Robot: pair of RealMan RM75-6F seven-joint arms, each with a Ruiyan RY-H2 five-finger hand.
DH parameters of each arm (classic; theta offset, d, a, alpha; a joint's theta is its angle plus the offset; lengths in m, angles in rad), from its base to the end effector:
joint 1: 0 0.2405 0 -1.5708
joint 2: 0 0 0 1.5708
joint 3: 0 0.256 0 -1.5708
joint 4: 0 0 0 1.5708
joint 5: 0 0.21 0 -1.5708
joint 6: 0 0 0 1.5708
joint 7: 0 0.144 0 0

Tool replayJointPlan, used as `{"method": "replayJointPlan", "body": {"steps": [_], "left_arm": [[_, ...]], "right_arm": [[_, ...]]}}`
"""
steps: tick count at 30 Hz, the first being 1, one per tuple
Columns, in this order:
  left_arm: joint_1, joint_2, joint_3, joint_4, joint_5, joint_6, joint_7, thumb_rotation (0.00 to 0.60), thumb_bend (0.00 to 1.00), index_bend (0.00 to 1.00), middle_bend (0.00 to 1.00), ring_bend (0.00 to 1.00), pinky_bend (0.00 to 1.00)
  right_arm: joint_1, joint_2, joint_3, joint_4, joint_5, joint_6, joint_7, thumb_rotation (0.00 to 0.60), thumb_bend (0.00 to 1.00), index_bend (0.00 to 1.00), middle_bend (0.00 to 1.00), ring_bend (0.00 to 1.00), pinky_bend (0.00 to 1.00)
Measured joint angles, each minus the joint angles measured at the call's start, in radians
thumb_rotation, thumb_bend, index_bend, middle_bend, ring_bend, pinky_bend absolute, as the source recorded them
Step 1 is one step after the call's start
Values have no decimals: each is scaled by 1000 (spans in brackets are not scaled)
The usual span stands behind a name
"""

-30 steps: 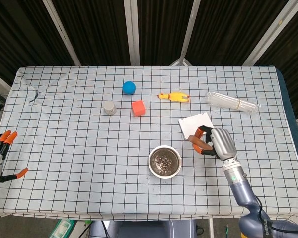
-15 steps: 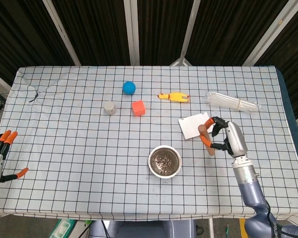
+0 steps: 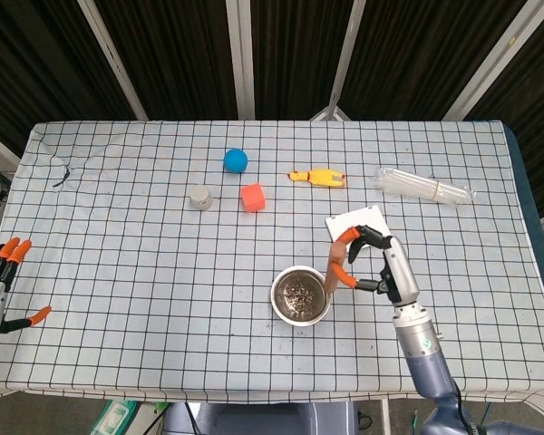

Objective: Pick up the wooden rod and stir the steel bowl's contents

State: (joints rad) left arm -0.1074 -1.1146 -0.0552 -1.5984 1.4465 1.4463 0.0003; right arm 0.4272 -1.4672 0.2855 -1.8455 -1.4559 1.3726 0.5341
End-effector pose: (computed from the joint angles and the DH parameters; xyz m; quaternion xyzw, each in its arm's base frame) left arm -0.3186 0.1894 0.1607 -0.5904 -0.3973 -0.3730 0.5953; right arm -0.1217 -0.2756 0.0780 0.3920 -0.5586 0.7112 0.1686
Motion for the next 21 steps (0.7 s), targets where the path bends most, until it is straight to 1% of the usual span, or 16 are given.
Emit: {"method": "replayJointPlan", "body": {"steps": [6,13,21], "left_arm": [[-2,-7,2,8,7,2,16,600,29,0,0,0,10],[-2,-9,0,9,4,2,16,600,29,0,0,0,10],[-3,-6,2,10,6,-3,10,600,30,0,0,0,10]], "right_arm": [[20,-96,-18,53,-33,15,45,600,523,814,595,650,593],[43,-185,-18,128,-35,20,70,600,522,814,595,650,593],[55,-266,-16,255,-20,27,103,600,522,814,595,650,593]]}}
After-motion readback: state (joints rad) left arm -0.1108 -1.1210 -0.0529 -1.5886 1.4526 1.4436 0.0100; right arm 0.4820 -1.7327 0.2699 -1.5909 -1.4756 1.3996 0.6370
